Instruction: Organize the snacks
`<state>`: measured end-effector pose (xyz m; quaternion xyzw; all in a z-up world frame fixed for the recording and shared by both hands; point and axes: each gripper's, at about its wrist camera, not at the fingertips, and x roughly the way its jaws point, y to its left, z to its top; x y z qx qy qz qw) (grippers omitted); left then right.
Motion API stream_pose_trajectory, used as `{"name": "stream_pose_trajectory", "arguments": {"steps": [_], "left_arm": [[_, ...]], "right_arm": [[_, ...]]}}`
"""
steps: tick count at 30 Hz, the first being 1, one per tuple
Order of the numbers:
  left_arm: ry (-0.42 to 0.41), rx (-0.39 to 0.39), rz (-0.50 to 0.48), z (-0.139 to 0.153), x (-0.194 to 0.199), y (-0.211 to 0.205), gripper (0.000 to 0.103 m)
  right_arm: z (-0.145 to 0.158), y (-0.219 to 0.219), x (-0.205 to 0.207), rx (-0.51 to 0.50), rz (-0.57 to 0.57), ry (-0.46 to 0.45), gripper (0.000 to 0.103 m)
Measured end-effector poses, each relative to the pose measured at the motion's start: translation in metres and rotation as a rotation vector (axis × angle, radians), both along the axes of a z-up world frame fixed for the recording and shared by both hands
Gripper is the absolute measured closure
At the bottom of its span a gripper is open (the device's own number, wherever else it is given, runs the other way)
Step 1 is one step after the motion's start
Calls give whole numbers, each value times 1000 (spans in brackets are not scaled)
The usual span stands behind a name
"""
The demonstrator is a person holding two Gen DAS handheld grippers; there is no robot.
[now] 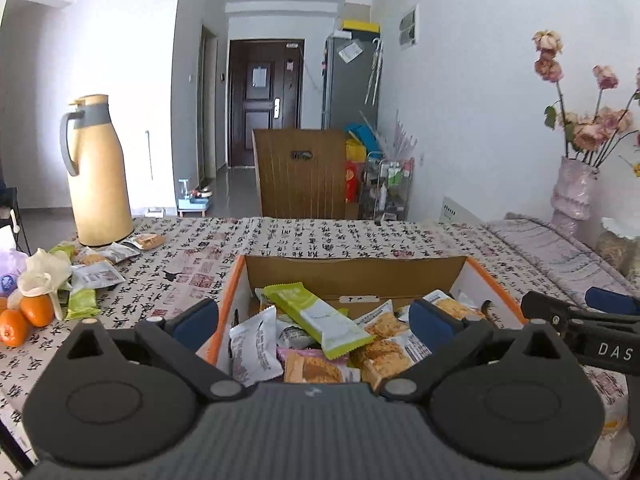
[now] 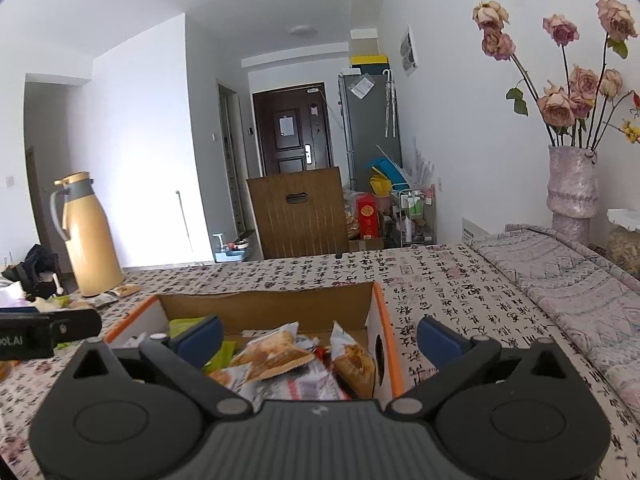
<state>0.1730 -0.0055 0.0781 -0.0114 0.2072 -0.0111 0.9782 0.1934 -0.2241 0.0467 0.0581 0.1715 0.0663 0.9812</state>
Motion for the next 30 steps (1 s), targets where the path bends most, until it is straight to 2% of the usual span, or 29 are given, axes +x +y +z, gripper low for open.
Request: {"name": "stream_pose_trajectory", "arguments": {"steps": [7, 13, 21, 30], "left_arm": [[-28, 6, -16, 1, -47, 5, 0], [-26, 1, -23, -6, -83, 11, 0], [17, -29, -45, -23, -116, 19, 0], [79, -38, -66, -45, -132, 21, 0]], "right_arm": [[5, 3, -50, -4, 20, -16, 0], [-3, 2, -86, 2, 26, 10, 0], [-16, 4, -125, -6, 37, 50, 0], [-33, 4, -144, -15, 42, 106, 0]]}}
